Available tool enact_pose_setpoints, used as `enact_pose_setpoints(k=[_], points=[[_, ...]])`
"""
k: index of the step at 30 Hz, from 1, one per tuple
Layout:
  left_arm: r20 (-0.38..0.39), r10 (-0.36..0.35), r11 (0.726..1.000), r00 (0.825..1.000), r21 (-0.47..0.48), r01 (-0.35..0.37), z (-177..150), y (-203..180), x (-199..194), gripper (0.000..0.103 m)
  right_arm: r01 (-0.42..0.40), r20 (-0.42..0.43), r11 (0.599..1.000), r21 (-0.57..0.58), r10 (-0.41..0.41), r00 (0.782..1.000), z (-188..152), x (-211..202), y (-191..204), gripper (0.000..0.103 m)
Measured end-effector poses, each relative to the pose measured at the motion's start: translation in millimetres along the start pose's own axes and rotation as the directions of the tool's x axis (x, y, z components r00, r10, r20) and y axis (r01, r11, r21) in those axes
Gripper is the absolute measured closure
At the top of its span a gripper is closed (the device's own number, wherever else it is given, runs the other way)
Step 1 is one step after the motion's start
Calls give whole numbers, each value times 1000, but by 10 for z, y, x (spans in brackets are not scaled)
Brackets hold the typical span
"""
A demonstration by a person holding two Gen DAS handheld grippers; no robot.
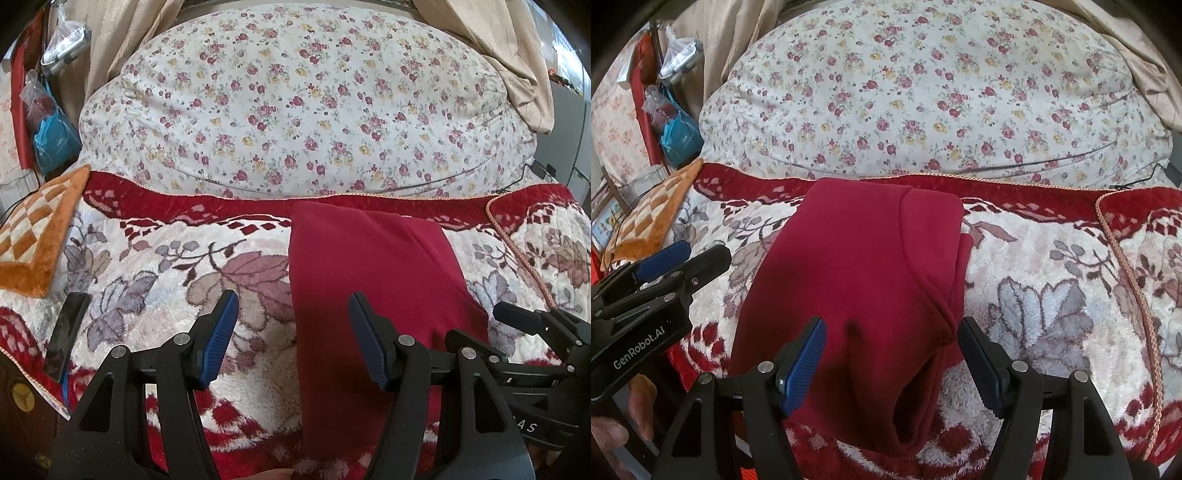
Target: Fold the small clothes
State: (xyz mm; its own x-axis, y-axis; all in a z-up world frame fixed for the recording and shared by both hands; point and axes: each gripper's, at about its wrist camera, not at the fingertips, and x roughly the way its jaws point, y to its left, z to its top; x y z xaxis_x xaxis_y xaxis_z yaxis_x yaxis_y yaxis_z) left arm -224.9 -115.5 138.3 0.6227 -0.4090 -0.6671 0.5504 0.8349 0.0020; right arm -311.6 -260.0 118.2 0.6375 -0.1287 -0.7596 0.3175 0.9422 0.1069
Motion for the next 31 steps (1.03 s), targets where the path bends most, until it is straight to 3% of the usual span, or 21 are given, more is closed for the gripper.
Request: enact_pose_setpoints(k=[21,31], points=[[-22,-6,1000,1000,-4,6,-33,14,91,41,-1,-15,1000,2,1,1000,-14,83,-46,32],[3,-9,1000,1000,3,9,-28,1,86,41,2,-18,1000,3,-2,1000,-18,97,-31,32]])
